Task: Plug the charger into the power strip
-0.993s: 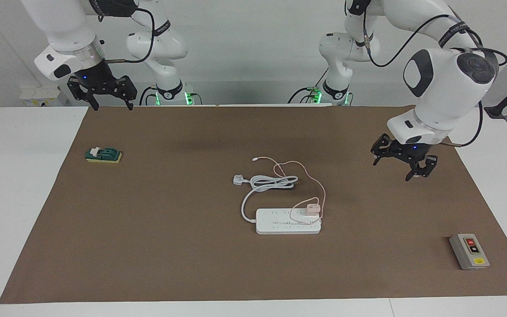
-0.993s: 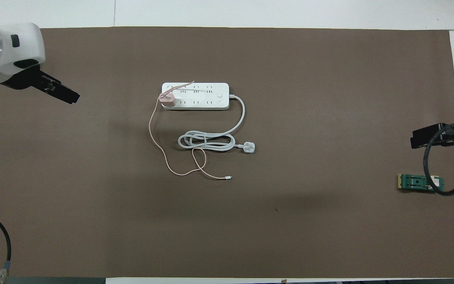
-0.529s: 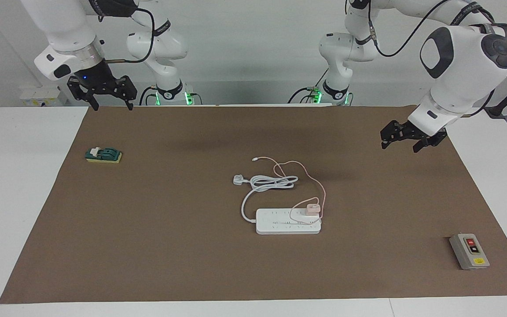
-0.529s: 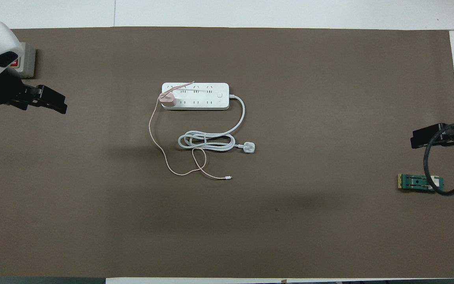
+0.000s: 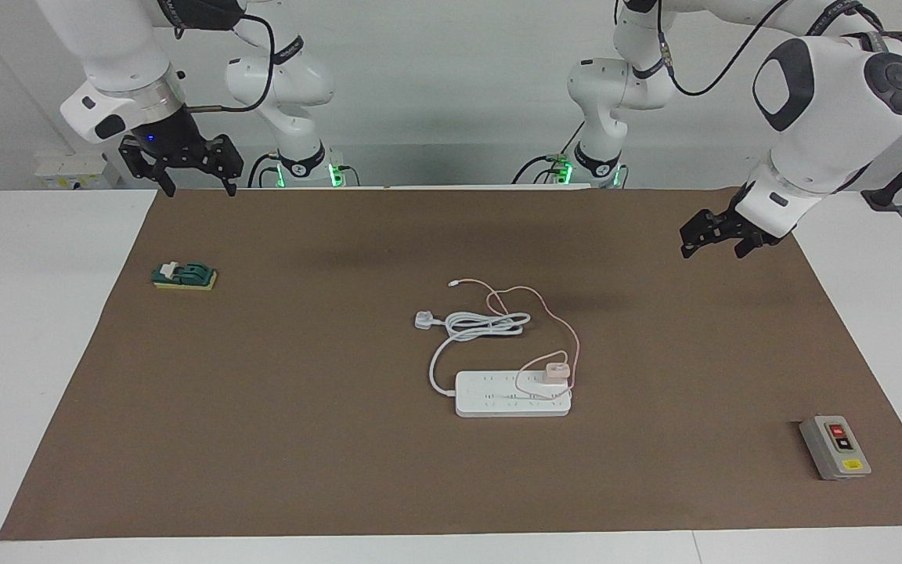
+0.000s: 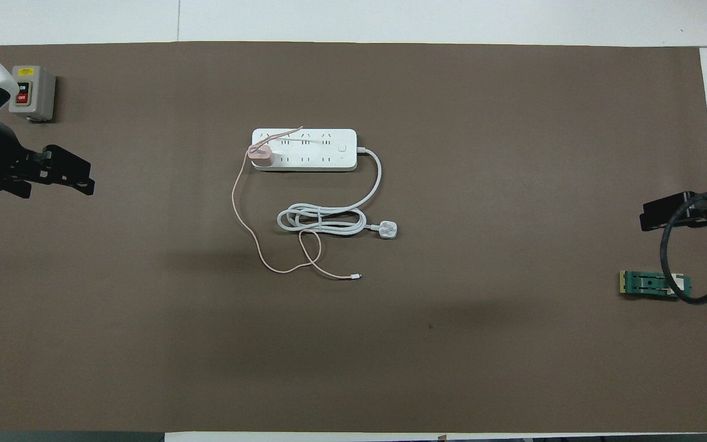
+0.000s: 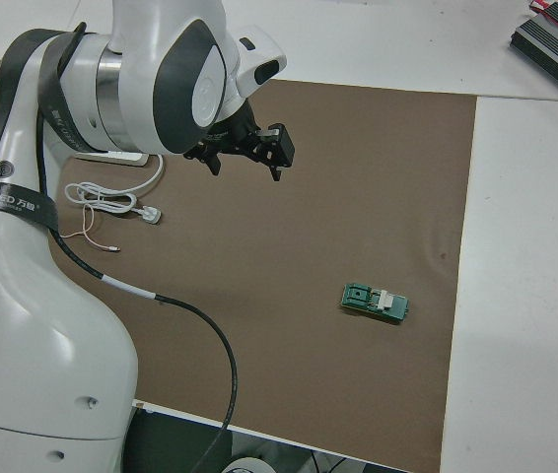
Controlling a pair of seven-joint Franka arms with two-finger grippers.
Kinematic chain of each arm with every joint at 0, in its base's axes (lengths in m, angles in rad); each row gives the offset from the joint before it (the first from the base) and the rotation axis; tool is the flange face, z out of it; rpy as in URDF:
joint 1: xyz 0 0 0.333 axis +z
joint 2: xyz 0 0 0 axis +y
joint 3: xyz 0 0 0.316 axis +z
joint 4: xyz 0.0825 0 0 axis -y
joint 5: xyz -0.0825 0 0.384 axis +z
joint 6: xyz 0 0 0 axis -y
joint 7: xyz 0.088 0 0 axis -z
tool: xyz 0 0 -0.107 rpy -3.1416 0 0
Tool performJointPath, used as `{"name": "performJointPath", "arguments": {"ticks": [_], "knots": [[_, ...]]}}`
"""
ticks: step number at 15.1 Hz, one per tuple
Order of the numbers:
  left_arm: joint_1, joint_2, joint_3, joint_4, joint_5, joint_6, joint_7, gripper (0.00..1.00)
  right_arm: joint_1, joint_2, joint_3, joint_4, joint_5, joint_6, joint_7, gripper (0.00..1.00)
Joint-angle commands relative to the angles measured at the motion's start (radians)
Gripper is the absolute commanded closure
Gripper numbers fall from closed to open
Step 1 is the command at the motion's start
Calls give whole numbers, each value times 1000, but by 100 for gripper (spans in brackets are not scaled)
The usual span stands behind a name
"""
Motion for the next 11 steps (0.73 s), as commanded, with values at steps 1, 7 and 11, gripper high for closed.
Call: {"name": "performJointPath", "arguments": {"ticks": [1, 7, 11], "knots": [[7, -45, -5, -50, 21, 7, -34, 0, -14, -11, 5, -6, 18, -4, 14, 0], [99, -65, -5, -42, 23, 30, -31, 0, -13, -11, 5, -6, 18, -4, 12, 0], [159, -66, -55, -31, 109, 22, -26, 0, -13, -10, 5, -6, 18, -3, 12, 0]]}}
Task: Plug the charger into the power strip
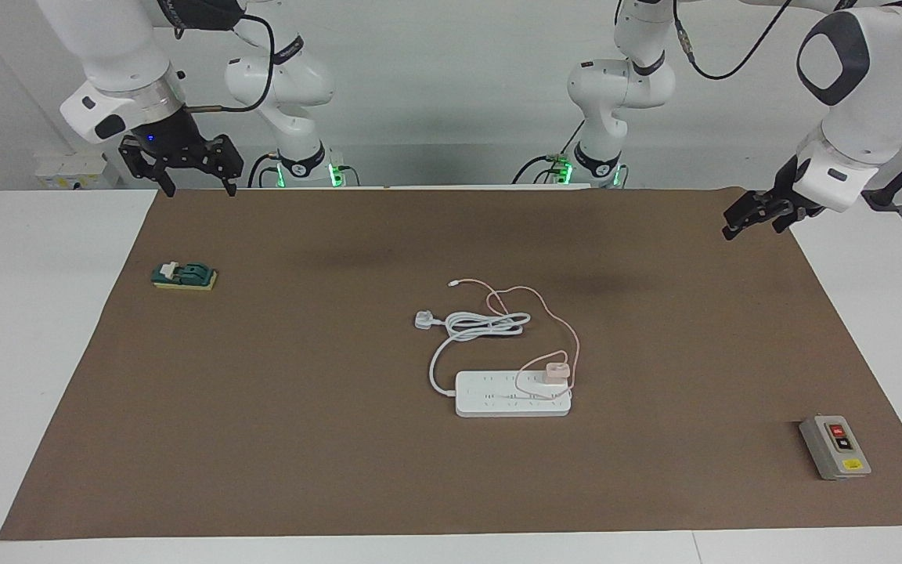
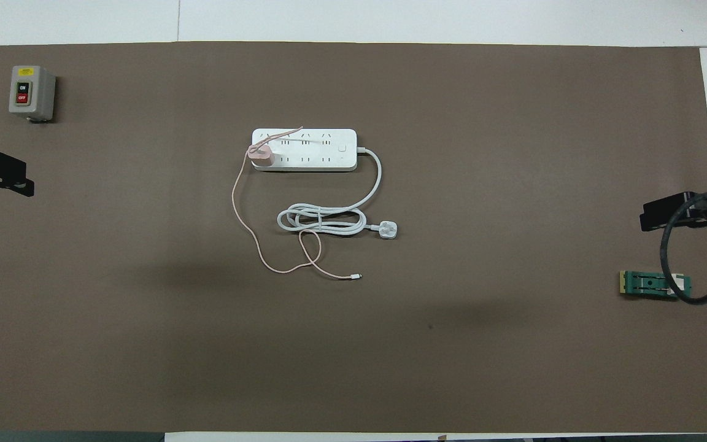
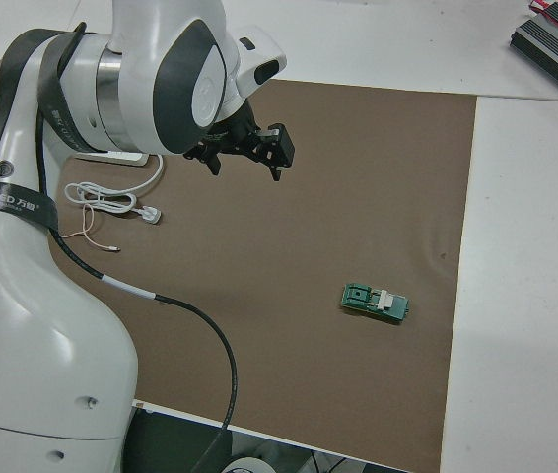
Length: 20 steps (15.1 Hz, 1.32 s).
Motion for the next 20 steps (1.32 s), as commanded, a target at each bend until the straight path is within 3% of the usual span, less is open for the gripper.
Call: {"name": "performJointPath", "arguments": {"ticks": [1, 3, 6, 10, 20], "knots": [[98, -21, -110, -11, 40, 13, -4, 0, -13, -11, 5, -4, 18, -4, 12, 0], [166, -47, -165, -19, 31, 13, -2, 0, -13, -11, 5, -5, 18, -4, 12, 0], [176, -102, -177, -81, 31, 22, 3, 0, -13, -10, 5, -6, 18, -4, 12, 0], [157, -116, -175, -132, 33, 62, 12, 0, -7, -10, 5, -6, 18, -4, 12, 0], [100, -90, -166, -101, 27, 65, 16, 0, -7, -10, 5, -6, 19, -4, 12, 0]]}}
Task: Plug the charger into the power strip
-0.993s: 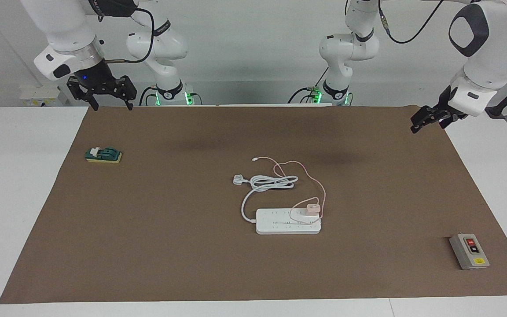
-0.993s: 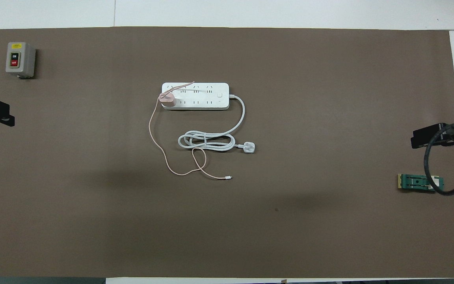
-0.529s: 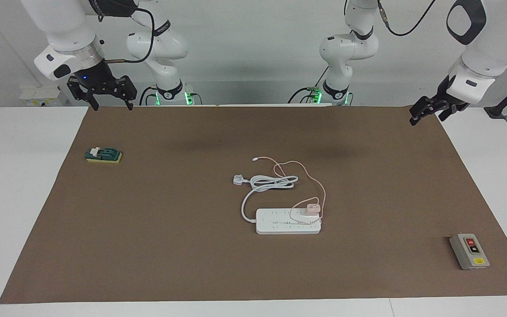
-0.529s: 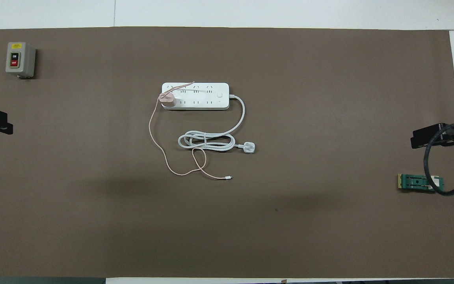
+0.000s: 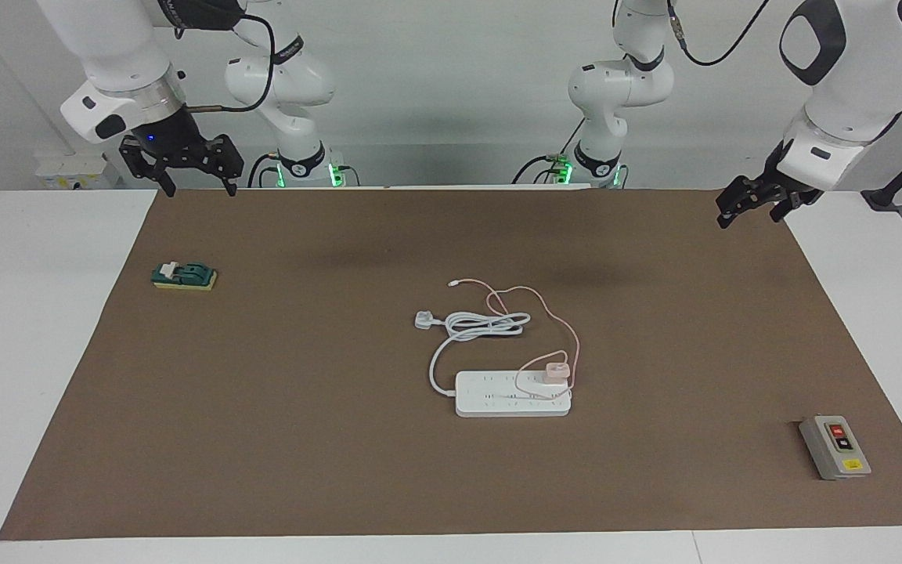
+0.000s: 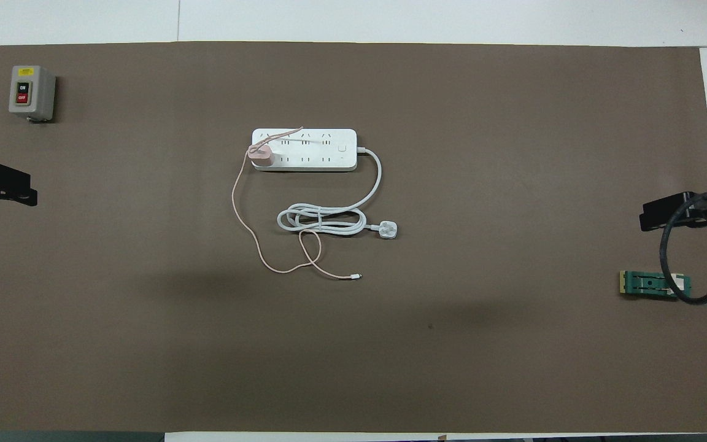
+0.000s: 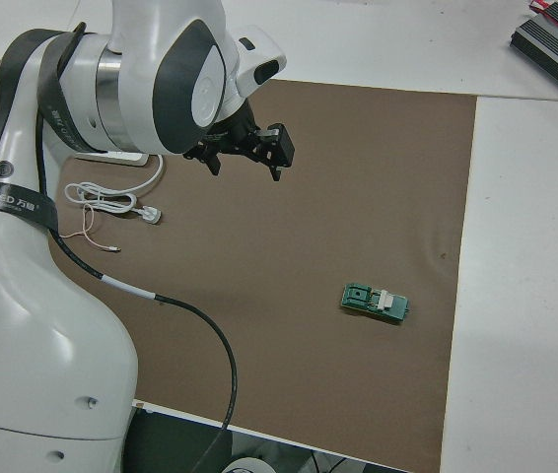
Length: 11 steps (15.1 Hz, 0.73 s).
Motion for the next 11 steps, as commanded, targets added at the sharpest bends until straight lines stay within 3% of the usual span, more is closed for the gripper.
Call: {"name": "performJointPath", "arguments": {"ticks": [1, 11], "knots": [[-28, -9, 13, -15, 9, 17, 9, 0, -9, -10, 5, -6, 18, -4, 12, 0], [-27, -3, 13, -6, 11, 37, 11, 0, -7, -11, 5, -6, 18, -4, 11, 0]]}}
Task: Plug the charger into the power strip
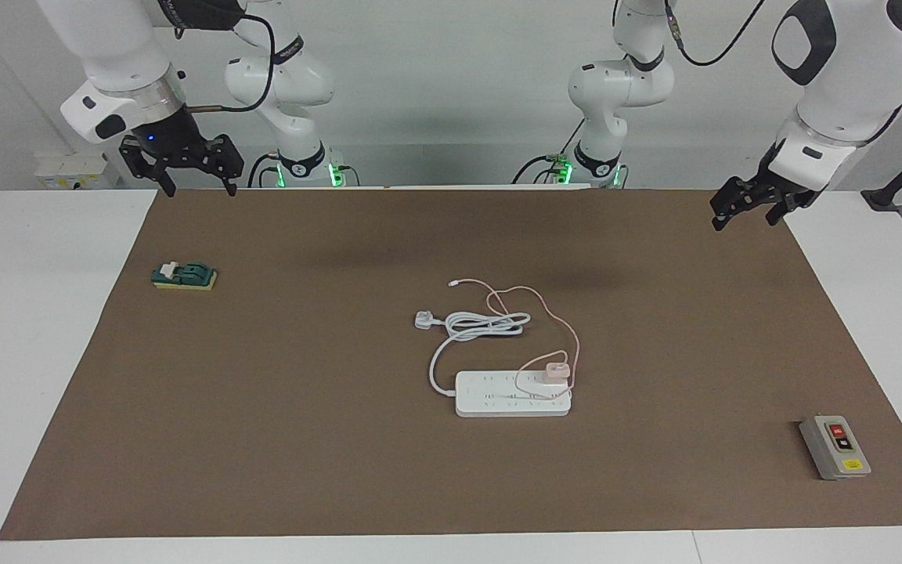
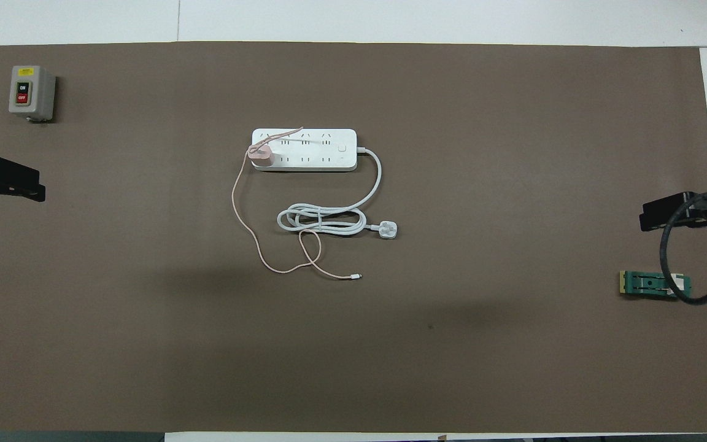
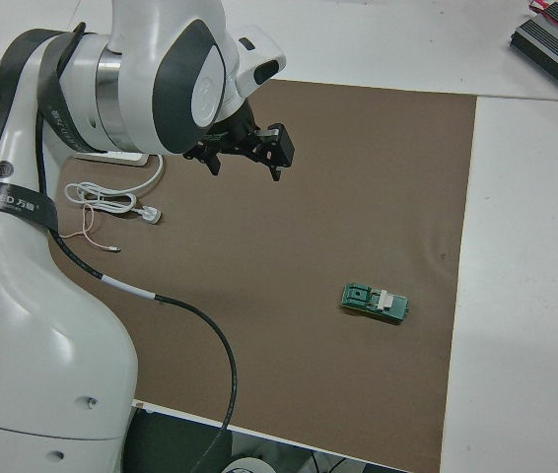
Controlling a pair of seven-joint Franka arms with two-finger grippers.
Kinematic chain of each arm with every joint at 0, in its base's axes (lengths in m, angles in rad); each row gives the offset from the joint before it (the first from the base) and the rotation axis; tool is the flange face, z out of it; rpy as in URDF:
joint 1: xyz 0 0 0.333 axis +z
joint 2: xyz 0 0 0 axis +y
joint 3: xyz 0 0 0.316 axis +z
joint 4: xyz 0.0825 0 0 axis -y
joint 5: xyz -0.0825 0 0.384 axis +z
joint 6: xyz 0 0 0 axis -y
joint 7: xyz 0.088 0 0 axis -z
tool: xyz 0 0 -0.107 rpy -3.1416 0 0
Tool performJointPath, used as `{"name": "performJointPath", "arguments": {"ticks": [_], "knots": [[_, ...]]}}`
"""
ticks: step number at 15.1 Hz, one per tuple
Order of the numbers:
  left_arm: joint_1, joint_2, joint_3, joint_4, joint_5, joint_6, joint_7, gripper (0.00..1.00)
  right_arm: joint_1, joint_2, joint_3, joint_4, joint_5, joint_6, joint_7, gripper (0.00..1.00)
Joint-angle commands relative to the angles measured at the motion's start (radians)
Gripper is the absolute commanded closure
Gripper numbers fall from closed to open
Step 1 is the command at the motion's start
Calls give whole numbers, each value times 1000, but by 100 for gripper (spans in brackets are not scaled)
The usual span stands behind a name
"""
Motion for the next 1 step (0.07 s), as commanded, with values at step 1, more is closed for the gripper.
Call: {"name": "performJointPath", "arguments": {"ticks": [1], "knots": [[-11, -4, 10, -6, 11, 16, 13, 0, -7, -11, 5, -6, 18, -4, 11, 0]]}}
